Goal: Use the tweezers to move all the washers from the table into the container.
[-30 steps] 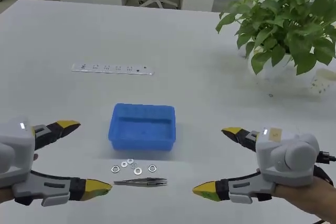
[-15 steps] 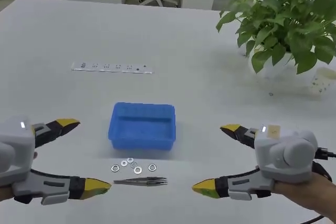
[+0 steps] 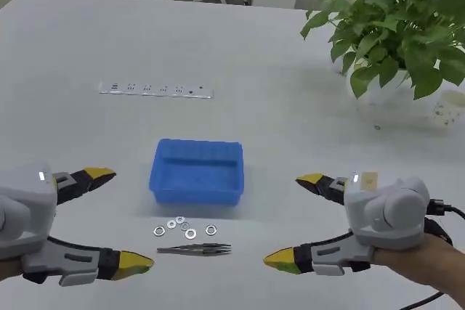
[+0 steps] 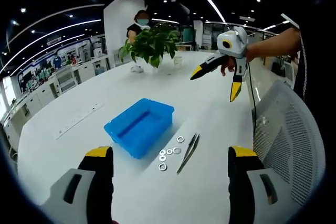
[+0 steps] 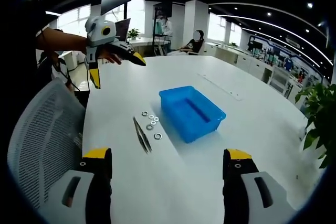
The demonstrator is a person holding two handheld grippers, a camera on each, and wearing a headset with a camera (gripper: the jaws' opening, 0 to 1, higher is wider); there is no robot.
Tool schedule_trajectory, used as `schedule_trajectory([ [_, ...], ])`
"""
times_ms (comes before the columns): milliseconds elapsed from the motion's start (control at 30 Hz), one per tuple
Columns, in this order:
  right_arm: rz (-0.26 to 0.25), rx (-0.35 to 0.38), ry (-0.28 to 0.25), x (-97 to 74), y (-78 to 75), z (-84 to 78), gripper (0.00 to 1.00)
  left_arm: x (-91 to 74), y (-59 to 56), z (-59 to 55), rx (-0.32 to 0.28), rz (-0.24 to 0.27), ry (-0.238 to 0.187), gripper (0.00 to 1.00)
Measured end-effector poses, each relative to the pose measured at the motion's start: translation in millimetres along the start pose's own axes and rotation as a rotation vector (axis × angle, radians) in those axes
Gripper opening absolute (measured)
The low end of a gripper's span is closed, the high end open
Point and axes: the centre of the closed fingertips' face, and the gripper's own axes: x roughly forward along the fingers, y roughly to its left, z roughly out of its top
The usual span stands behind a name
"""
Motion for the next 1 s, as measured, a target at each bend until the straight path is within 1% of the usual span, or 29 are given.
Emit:
schedule_trajectory([
  [67,0.008,-0.009,0.003,2.0,0.1,-0.4,0.86,2.5,-0.9,-0.8,-0.002,-0.006,0.004,0.95],
  [267,0.038,-0.035,0.017,8.7,1.8,-1.0,0.80,9.0,-4.3,-5.3,0.016,-0.034,0.021,0.90],
  [333,0.047,-0.042,0.024,11.6,2.4,-2.2,0.80,11.5,-5.1,-8.1,0.020,-0.041,0.033,0.88],
  [400,0.061,-0.058,0.035,14.8,3.9,-3.3,0.77,13.9,-6.3,-12.4,0.034,-0.050,0.051,0.87],
  [467,0.071,-0.064,0.039,17.9,5.0,-3.3,0.75,15.6,-9.1,-14.5,0.040,-0.067,0.058,0.84],
  [600,0.095,-0.072,0.054,24.6,6.0,-4.9,0.73,20.5,-11.4,-19.3,0.054,-0.083,0.079,0.81],
  [800,0.132,-0.100,0.084,34.6,8.3,-10.1,0.70,28.4,-13.2,-22.6,0.068,-0.106,0.098,0.76],
  [833,0.140,-0.106,0.093,35.8,9.0,-11.6,0.69,29.5,-13.5,-22.9,0.070,-0.110,0.100,0.75],
  [1000,0.164,-0.135,0.106,43.6,12.0,-13.1,0.63,38.0,-13.4,-27.9,0.093,-0.131,0.124,0.68],
])
